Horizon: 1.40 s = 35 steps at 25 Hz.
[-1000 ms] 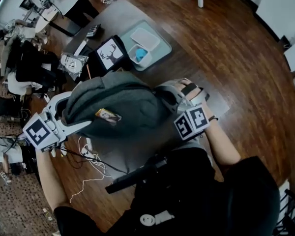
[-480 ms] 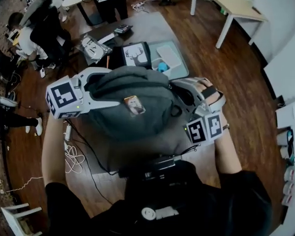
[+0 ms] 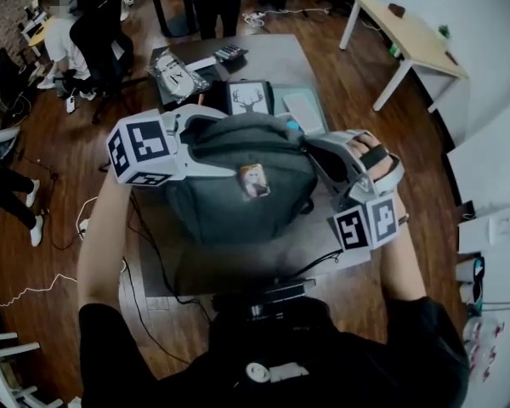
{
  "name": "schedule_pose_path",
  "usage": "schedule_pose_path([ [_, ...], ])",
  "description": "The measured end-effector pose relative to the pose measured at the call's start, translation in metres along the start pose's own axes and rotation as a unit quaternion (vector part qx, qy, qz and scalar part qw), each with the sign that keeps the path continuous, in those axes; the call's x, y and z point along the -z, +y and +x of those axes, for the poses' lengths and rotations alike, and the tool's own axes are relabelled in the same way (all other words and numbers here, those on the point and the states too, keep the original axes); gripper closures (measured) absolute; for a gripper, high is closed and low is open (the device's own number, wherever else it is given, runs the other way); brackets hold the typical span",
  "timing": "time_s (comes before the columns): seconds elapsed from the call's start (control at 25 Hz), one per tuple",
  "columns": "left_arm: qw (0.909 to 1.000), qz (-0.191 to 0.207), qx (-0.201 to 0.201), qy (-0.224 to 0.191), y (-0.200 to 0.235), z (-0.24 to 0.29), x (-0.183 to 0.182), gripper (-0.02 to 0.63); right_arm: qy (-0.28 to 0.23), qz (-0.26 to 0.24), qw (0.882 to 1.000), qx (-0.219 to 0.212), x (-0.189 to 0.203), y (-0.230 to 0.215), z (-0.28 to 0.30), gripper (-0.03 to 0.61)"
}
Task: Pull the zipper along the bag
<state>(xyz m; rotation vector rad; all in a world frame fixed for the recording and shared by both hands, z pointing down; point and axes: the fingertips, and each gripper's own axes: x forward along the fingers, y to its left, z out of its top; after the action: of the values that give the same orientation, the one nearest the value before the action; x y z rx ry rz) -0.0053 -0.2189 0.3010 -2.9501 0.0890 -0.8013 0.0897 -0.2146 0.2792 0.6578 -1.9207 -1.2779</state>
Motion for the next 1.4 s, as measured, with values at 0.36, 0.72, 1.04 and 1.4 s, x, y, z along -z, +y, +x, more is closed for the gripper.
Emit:
schedule_pose_path([
  [0.36, 0.9996, -0.027, 0.005, 0.002, 0.001, 0.006, 0.001, 0.259, 0.022, -0.186, 0.981, -0.044, -0.032, -0.010, 0.012, 0.546],
  [0.72, 0.9979, 0.006, -0.040, -0.051, 0.001, -0.014, -0.006, 0.259, 0.025, -0.074, 0.997, -0.027, -0.024, -0.011, 0.011, 0.548],
  [1.04, 0.9278, -0.070, -0.201, -0.306, -0.025, -0.094, 0.057, 0.259, 0.043, -0.035, 0.998, 0.014, -0.019, -0.006, 0.008, 0.548],
  [1.4, 0.8977, -0.119, -0.189, -0.380, -0.045, -0.090, 0.071, 0.261, 0.092, -0.218, 0.971, -0.028, -0.042, -0.007, 0.011, 0.548],
])
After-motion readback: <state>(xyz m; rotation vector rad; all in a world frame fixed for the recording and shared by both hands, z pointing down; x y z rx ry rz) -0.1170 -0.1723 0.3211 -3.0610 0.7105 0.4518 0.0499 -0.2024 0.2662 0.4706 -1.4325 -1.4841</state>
